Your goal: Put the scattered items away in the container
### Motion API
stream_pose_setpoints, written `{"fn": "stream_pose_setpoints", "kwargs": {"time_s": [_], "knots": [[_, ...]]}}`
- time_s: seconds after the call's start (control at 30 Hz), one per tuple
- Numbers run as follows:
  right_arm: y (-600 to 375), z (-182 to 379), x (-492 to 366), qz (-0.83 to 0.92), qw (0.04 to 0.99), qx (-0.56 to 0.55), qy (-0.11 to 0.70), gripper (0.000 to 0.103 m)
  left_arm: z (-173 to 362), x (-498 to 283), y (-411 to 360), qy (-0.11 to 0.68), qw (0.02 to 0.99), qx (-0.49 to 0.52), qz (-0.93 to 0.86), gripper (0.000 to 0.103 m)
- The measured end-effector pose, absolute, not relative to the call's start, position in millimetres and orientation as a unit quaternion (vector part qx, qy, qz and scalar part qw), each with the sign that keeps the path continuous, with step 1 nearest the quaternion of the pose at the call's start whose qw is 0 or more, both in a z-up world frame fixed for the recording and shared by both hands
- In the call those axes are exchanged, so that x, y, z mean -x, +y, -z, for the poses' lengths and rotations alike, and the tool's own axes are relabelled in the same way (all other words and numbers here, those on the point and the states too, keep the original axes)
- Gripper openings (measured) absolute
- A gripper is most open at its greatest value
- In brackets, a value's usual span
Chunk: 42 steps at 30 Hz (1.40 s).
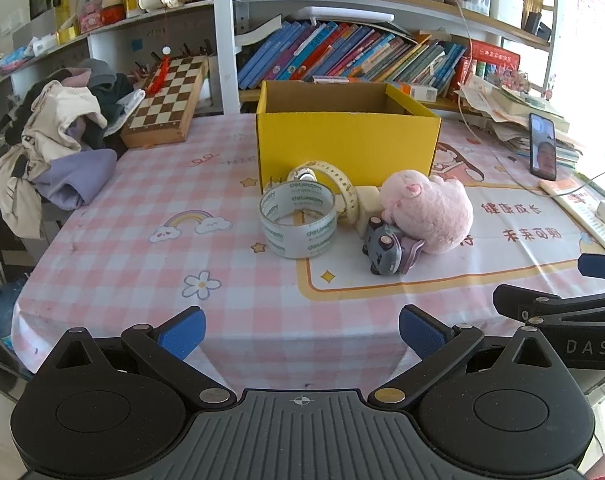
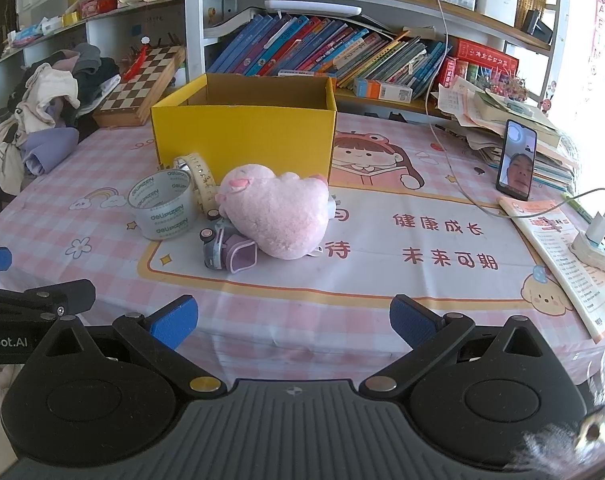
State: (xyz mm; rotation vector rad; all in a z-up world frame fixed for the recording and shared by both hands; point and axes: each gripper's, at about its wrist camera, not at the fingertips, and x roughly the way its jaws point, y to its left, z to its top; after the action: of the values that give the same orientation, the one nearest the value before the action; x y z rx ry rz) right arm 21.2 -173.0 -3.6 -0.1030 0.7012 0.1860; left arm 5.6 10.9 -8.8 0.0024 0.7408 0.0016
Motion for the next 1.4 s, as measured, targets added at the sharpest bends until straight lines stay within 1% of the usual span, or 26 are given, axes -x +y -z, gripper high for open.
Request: {"fn": "stream_pose_setpoints", "kwargs": {"time_s": [1.4], "knots": [[-173.4, 4.7, -25.8, -0.089, 0.933, 0.050, 0.345, 0.103, 9.6, -7.1, 11.4, 0.362, 0.932, -0.007, 0.005, 0.103]]}}
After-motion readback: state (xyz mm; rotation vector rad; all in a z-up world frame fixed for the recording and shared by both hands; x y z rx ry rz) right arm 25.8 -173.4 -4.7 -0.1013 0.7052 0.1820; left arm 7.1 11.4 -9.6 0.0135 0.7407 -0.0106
